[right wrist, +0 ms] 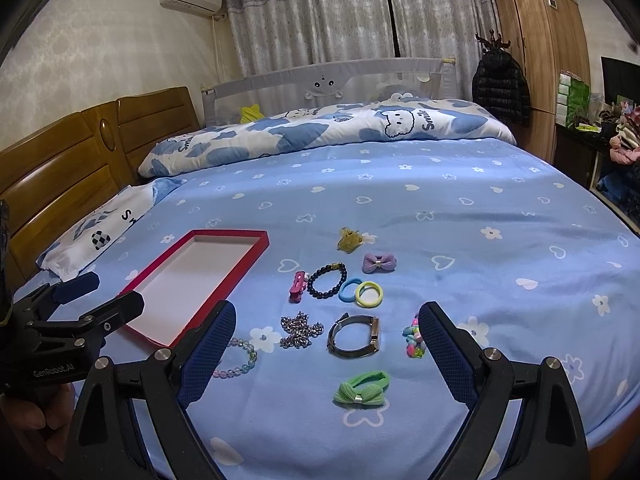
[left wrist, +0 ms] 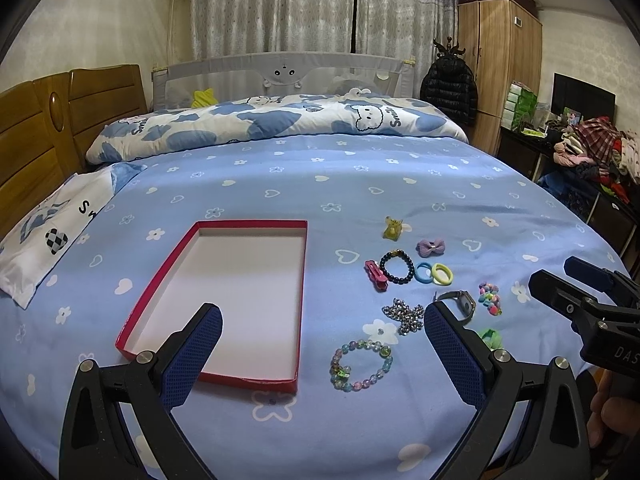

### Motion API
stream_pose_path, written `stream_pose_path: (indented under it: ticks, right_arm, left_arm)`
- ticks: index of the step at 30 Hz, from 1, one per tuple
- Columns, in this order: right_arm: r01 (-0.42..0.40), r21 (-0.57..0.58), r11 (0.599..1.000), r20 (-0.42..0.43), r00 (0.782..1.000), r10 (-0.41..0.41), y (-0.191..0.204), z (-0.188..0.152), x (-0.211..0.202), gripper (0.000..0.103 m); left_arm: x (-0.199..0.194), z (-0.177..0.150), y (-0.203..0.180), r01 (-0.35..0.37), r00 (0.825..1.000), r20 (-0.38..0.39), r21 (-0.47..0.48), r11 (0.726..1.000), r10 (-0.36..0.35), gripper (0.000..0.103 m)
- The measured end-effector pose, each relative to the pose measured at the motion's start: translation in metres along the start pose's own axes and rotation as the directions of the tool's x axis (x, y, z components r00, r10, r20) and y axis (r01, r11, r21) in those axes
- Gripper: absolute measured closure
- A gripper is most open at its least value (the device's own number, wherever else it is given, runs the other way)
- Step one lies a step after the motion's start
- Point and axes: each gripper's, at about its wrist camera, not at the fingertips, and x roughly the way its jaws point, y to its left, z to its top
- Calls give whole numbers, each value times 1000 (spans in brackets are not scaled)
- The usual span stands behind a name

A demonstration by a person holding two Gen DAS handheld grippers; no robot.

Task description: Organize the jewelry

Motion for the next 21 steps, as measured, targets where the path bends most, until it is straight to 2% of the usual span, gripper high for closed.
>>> stream_pose_path:
  ticks: [21]
  right_arm:
    - [-3,2,1000,0,1000,3,2,0,1,9]
  left_arm:
    - [0,-1,0,0,1000,-1,1,1000,0,2]
